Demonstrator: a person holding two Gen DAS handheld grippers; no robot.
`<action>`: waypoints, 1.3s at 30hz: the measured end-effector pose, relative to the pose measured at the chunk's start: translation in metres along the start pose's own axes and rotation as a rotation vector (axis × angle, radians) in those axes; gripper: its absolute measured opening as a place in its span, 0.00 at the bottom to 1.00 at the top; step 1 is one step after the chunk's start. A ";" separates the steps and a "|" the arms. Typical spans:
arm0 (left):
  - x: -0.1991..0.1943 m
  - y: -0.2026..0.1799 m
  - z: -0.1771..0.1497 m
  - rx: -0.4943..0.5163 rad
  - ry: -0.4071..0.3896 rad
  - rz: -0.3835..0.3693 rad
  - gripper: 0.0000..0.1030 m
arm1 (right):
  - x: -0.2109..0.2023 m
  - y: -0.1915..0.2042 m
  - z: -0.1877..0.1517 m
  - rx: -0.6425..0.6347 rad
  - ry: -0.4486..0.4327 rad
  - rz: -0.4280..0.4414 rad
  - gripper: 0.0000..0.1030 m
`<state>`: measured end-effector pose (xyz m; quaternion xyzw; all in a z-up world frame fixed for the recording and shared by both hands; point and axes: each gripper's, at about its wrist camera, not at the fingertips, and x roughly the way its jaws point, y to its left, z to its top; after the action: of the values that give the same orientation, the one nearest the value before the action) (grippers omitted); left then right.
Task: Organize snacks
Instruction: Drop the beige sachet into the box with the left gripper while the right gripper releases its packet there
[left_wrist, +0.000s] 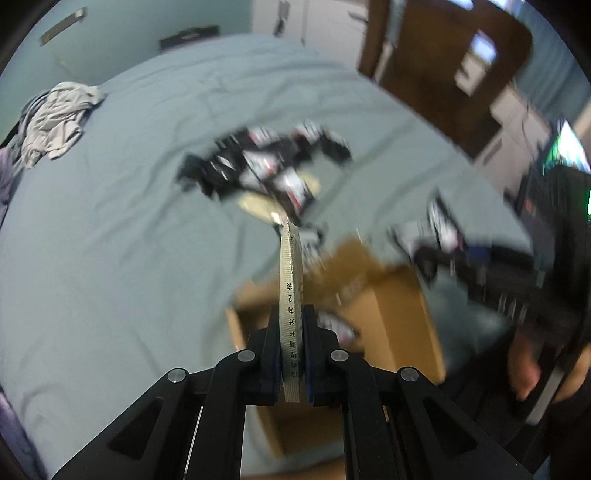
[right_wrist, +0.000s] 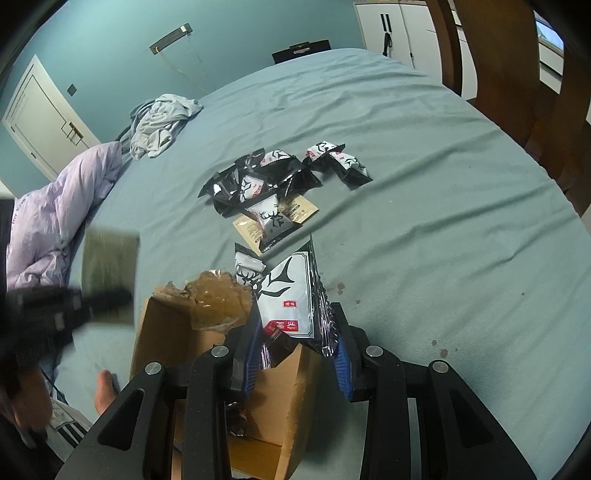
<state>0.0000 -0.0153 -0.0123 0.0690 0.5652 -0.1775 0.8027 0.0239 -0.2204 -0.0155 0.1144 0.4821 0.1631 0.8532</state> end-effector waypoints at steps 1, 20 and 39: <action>0.004 -0.007 -0.004 0.022 0.023 0.019 0.09 | 0.000 0.000 0.000 -0.002 -0.001 0.000 0.32; 0.025 -0.032 -0.012 0.120 0.035 0.141 0.78 | 0.000 0.003 0.000 -0.031 0.008 0.021 0.32; 0.003 0.017 0.002 -0.046 -0.104 0.356 0.79 | 0.028 0.054 -0.016 -0.290 0.188 0.061 0.32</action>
<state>0.0086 -0.0011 -0.0154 0.1402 0.5057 -0.0228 0.8509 0.0139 -0.1588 -0.0265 -0.0110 0.5275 0.2667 0.8065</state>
